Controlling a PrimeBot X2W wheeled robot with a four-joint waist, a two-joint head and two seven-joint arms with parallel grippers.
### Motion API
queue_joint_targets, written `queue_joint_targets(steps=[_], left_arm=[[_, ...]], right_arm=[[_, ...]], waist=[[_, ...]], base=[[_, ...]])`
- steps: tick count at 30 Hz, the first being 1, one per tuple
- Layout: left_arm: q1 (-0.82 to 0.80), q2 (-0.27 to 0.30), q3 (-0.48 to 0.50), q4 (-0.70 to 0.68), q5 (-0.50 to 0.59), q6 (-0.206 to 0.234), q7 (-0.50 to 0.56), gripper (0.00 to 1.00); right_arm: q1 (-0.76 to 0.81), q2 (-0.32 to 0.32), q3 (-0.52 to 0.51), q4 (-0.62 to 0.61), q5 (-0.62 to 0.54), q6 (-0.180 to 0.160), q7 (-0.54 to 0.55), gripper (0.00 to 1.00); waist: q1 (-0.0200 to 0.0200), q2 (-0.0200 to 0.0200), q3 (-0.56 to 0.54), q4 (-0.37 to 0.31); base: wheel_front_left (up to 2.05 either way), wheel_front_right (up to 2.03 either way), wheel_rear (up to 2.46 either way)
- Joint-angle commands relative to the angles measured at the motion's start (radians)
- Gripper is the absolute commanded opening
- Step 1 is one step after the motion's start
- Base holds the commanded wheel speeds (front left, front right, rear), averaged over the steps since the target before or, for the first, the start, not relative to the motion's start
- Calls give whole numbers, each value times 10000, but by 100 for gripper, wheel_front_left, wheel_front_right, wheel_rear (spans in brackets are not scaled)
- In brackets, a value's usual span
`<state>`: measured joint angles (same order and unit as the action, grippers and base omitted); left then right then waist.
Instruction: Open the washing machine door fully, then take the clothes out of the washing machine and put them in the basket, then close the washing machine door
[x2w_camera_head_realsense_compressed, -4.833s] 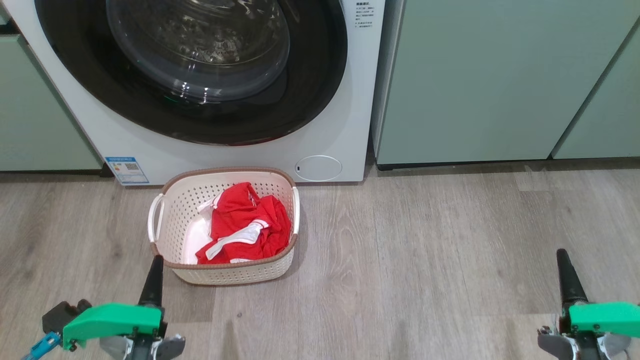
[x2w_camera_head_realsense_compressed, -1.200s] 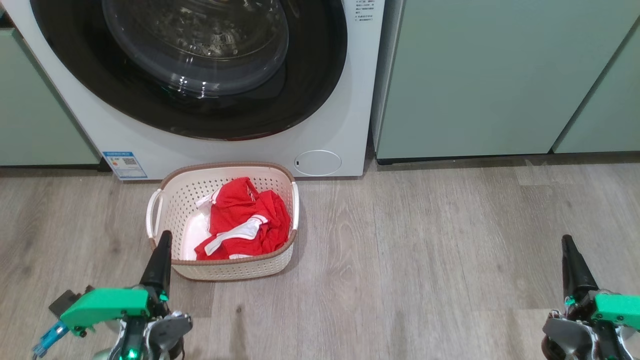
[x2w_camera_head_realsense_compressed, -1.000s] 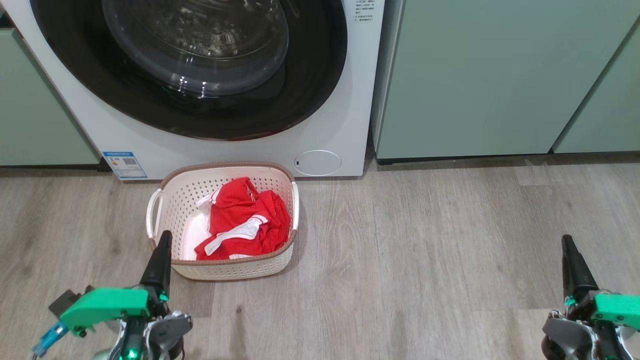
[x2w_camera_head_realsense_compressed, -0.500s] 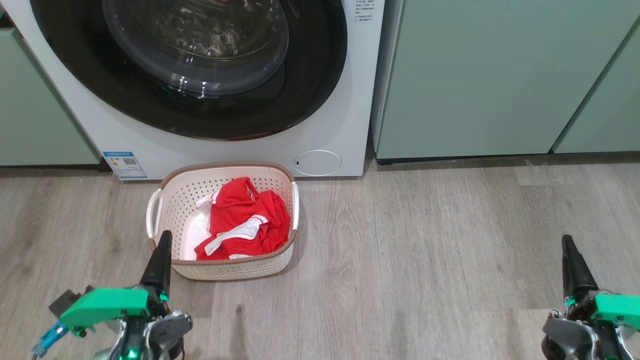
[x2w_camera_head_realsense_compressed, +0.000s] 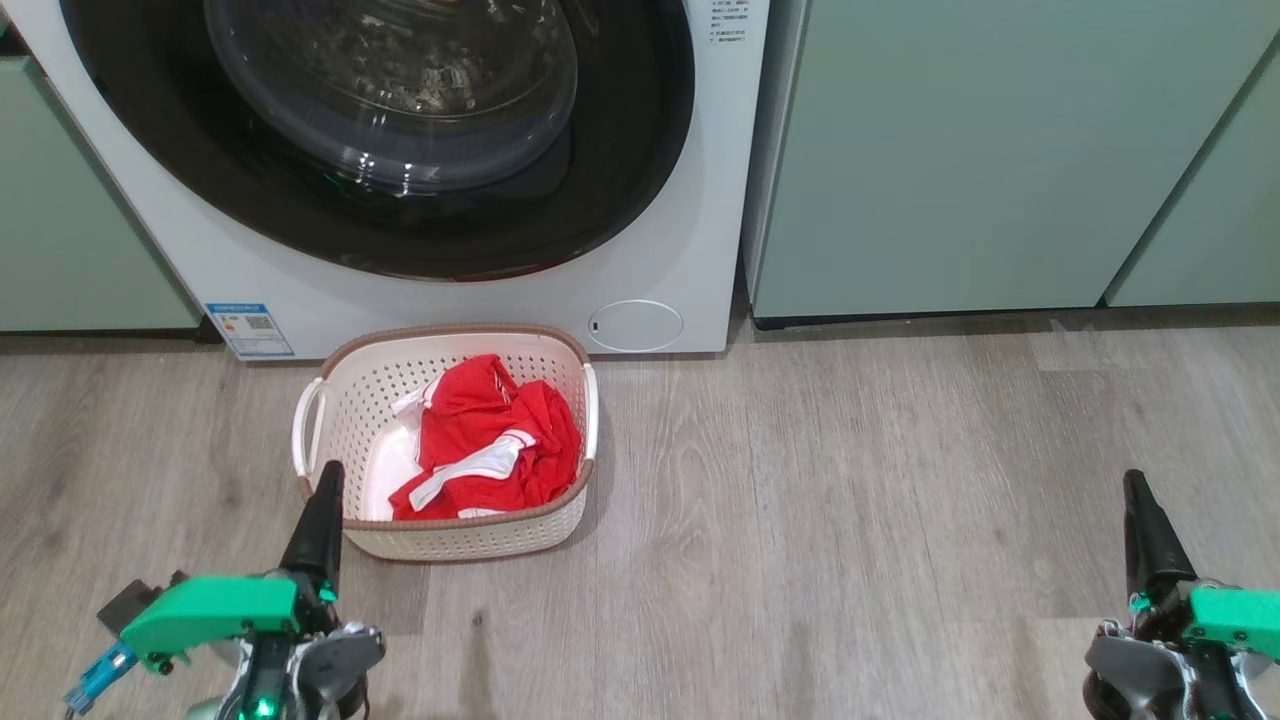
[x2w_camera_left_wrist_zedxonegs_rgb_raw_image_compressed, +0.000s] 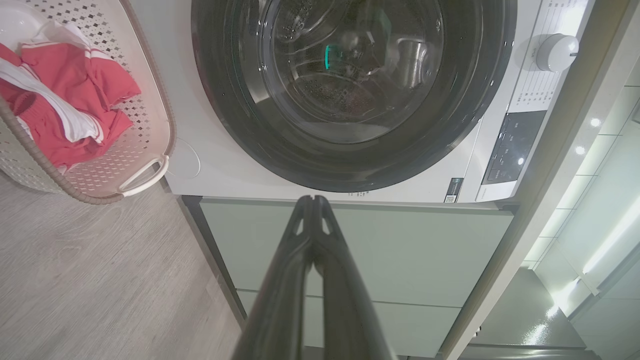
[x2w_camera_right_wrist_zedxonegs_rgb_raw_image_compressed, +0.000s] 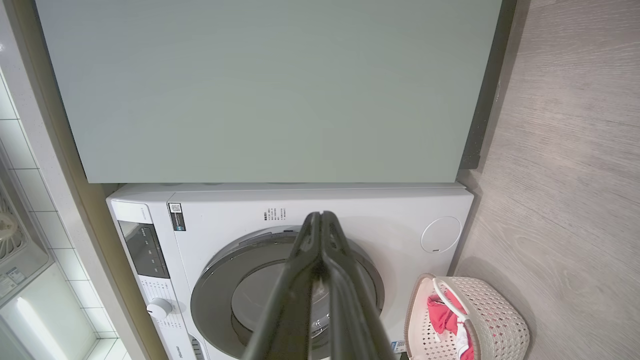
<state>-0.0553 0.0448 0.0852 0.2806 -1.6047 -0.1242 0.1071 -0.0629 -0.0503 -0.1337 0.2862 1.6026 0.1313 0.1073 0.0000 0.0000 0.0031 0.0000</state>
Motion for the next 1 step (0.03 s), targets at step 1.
queue_joint_targets(steps=[1], left_arm=[[-527, 54, 285, -356, -40, -65, 61, 0]], right_arm=[[-450, 1, 200, -414, 62, -6, 59, 0]], waist=[[0, 0, 0, 0]], base=[[0, 0, 0]])
